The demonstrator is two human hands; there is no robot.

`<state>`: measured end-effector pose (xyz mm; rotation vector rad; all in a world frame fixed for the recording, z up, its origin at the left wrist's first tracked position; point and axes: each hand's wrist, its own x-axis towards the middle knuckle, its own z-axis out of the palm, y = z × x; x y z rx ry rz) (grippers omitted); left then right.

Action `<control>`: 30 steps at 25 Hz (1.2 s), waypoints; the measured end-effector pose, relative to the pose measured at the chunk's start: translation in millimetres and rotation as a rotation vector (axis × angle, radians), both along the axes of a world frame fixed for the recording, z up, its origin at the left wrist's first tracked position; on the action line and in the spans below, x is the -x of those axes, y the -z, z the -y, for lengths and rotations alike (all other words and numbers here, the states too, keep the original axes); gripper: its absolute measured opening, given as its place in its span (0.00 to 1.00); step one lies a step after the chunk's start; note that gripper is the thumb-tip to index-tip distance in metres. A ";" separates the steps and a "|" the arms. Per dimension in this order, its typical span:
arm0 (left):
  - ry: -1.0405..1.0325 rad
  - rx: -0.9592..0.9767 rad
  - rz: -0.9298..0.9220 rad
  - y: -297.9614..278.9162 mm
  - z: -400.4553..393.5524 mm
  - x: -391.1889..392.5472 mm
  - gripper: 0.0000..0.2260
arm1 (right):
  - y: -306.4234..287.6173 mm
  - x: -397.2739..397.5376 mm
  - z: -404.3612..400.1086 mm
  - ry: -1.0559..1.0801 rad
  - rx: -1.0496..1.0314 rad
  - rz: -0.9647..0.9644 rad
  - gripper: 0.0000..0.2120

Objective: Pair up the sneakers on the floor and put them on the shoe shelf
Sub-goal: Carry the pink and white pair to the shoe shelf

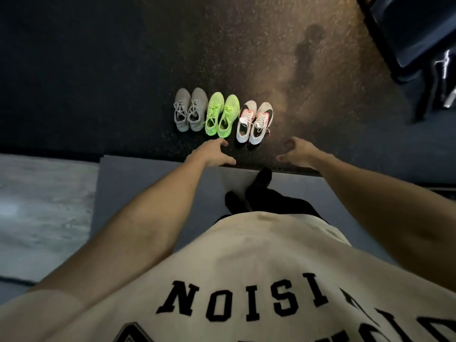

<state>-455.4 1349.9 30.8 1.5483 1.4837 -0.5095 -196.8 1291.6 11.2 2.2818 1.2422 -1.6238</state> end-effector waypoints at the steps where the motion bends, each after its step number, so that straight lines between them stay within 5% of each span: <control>1: 0.025 -0.011 -0.007 1.8 -17.3 -3.3 0.34 | 2.2 -2.5 -14.6 0.018 0.008 -0.006 0.40; 7: 0.109 -0.001 -0.062 77.5 -117.9 -30.1 0.34 | 72.8 -16.0 -101.6 0.058 0.083 -0.001 0.42; 11: 0.173 0.022 -0.080 200.1 -163.0 -48.6 0.33 | 184.1 -16.0 -144.9 0.074 0.167 0.000 0.34; 16: 0.272 -0.030 -0.064 399.0 -199.9 -65.2 0.31 | 372.4 -6.3 -187.6 -0.084 0.045 0.095 0.29; 22: 0.439 -0.127 -0.061 566.0 -218.8 -84.3 0.28 | 540.7 15.6 -204.2 -0.212 -0.030 0.115 0.25; 25: 0.547 -0.099 -0.094 624.0 -209.1 -89.9 0.16 | 601.2 28.3 -196.1 -0.281 -0.040 0.154 0.16; 30: 0.583 -0.293 -0.130 664.2 -182.8 -91.4 0.15 | 641.5 42.0 -185.6 -0.236 -0.171 0.297 0.08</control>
